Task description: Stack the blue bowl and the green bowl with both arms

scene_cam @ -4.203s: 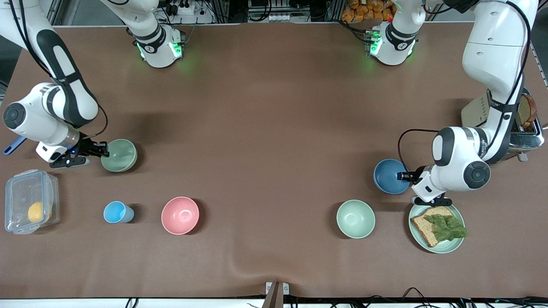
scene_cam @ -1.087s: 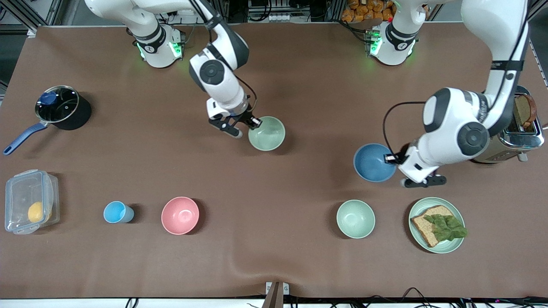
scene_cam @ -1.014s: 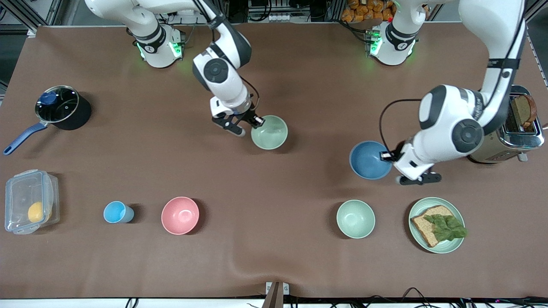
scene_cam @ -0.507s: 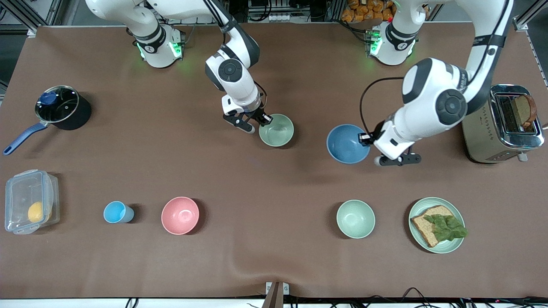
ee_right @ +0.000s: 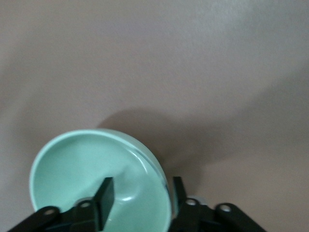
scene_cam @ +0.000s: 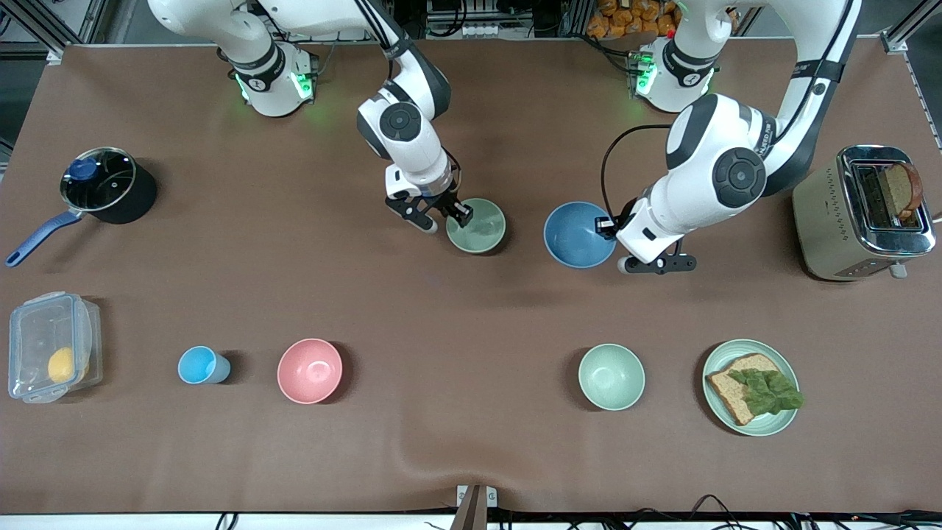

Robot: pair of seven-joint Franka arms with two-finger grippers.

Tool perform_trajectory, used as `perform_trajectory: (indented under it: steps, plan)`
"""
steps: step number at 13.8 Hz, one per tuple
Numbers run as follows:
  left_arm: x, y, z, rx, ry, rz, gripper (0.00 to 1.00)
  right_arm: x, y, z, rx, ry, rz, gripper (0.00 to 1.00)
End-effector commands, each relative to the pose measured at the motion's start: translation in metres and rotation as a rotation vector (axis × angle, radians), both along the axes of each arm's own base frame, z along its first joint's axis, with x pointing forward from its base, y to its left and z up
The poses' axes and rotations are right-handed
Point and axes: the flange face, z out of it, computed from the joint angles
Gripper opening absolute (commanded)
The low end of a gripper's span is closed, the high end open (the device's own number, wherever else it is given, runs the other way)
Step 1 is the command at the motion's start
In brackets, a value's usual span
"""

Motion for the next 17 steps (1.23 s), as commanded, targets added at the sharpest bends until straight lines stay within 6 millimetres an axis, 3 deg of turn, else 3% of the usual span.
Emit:
perform_trajectory:
  steps: [1, 5, 9, 14, 17]
  plan:
    - [-0.009, -0.022, -0.003, -0.022, 0.004, 0.023, 0.0, 0.013, -0.003, 0.007, -0.014, 0.026, -0.03, 1.0]
    - [-0.023, -0.057, -0.023, -0.009, 0.029, 0.003, 0.0, 0.049, -0.019, 0.025, -0.057, 0.141, -0.188, 1.0]
    - [-0.033, -0.088, -0.037, -0.013, 0.028, 0.021, 0.0, 0.079, -0.053, 0.012, 0.029, 0.259, -0.433, 1.0]
    - [-0.026, -0.125, -0.051, -0.016, 0.023, 0.052, 0.0, 0.079, -0.067, -0.036, 0.188, 0.392, -0.57, 1.0]
    - [-0.038, -0.158, -0.069, -0.01, 0.05, 0.031, 0.0, 0.073, -0.075, -0.051, 0.228, 0.396, -0.605, 1.0]
